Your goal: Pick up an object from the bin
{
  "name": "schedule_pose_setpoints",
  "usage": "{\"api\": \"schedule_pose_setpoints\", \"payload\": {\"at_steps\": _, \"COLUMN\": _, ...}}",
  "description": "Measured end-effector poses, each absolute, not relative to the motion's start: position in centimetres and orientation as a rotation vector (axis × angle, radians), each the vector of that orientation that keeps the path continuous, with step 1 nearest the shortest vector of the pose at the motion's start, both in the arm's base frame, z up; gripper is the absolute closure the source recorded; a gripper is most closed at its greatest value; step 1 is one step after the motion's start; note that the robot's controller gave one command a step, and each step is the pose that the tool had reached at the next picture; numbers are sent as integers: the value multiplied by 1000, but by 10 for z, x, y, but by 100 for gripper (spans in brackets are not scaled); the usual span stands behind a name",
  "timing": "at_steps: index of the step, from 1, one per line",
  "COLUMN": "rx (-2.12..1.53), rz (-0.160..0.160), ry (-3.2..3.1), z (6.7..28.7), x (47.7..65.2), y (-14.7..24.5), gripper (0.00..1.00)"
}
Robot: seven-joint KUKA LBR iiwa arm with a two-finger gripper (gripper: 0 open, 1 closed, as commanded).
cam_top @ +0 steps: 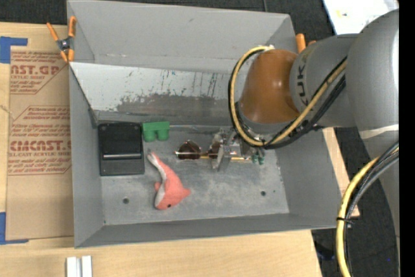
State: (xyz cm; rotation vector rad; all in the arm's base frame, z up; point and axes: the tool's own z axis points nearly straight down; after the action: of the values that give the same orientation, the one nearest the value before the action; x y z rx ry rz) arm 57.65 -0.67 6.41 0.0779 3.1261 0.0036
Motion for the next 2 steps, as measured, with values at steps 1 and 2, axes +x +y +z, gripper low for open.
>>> {"api": "schedule_pose_setpoints", "payload": {"at_steps": 1, "rx": 78, "rz": 4, "ry": 3134, "z": 76, "x": 574, "y": -7, "gripper": 100}}
{"api": "schedule_pose_setpoints", "payload": {"at_steps": 2, "rx": 78, "rz": 4, "ry": 3125, "z": 101, "x": 576, "y": -6, "gripper": 100}}
